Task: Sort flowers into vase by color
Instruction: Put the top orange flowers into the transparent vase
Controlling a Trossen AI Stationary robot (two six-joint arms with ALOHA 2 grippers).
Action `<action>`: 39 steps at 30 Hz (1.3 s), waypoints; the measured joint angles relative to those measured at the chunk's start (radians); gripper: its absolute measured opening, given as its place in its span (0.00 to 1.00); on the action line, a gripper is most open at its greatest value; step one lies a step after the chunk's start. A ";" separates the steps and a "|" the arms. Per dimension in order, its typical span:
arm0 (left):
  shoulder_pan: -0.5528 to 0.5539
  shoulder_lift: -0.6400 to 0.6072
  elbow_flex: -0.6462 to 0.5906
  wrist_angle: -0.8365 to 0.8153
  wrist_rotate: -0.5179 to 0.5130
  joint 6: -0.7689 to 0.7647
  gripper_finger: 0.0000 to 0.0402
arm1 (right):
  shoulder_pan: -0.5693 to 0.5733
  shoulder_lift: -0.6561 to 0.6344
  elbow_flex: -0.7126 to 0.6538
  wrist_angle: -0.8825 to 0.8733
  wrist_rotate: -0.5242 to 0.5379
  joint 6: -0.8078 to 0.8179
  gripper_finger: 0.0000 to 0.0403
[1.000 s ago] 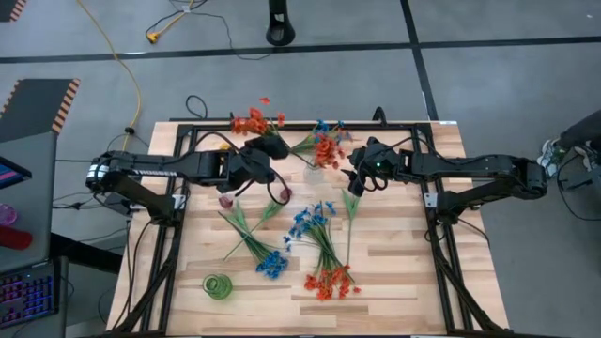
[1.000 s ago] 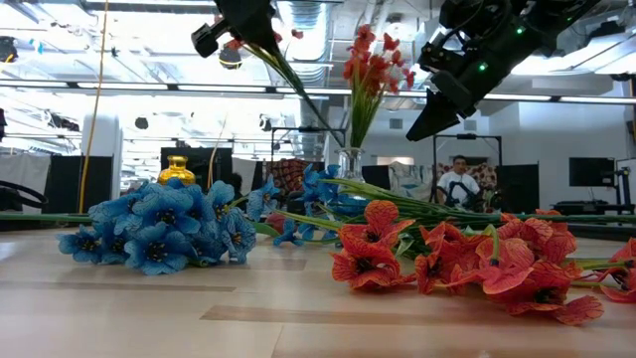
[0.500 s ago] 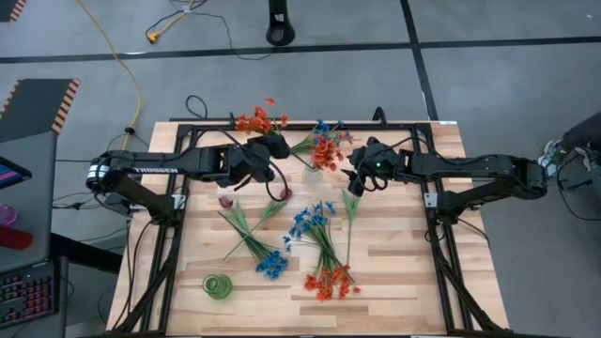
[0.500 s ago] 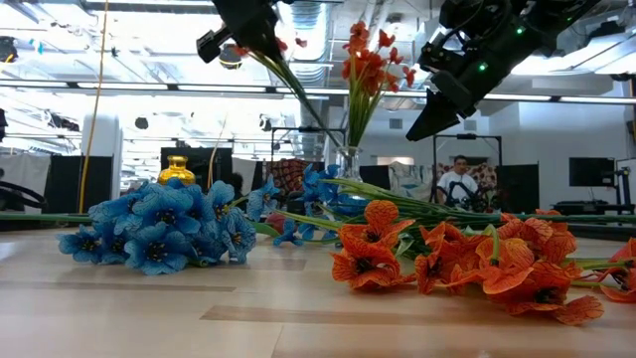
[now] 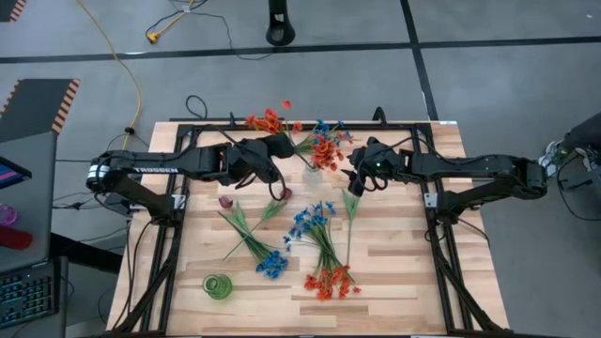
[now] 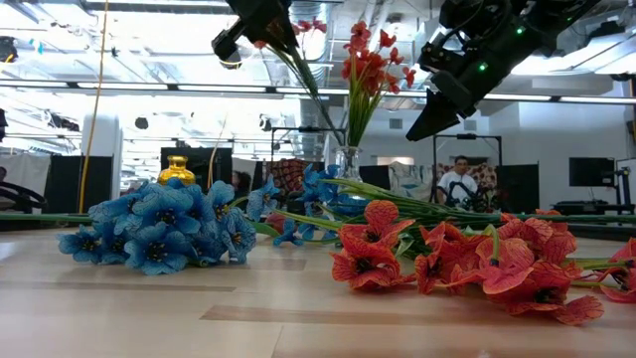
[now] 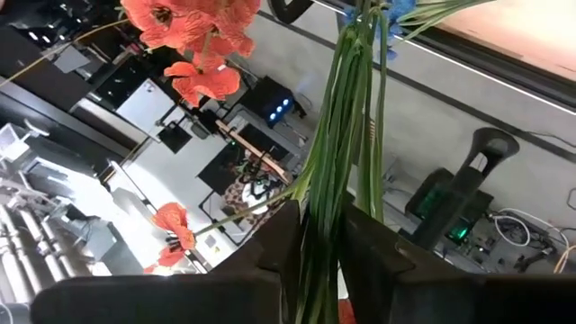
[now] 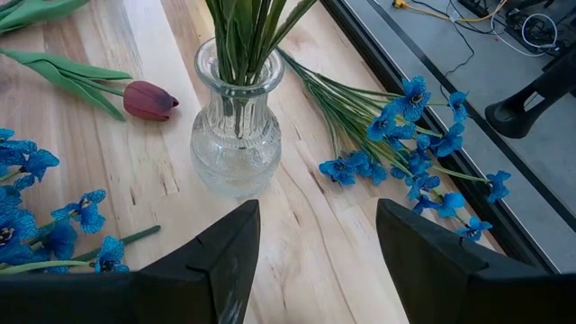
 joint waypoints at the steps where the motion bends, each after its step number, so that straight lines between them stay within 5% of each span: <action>1: 0.000 0.000 0.000 -0.001 0.000 -0.001 0.16 | 0.000 0.000 0.000 0.000 0.000 0.000 0.62; 30: 0.000 0.000 0.000 0.026 0.134 -0.243 0.49 | 0.000 0.000 0.000 0.000 0.000 0.000 0.62; 39: -0.006 0.000 0.000 0.055 0.247 -0.334 0.54 | 0.000 0.000 0.000 0.000 0.000 0.000 0.62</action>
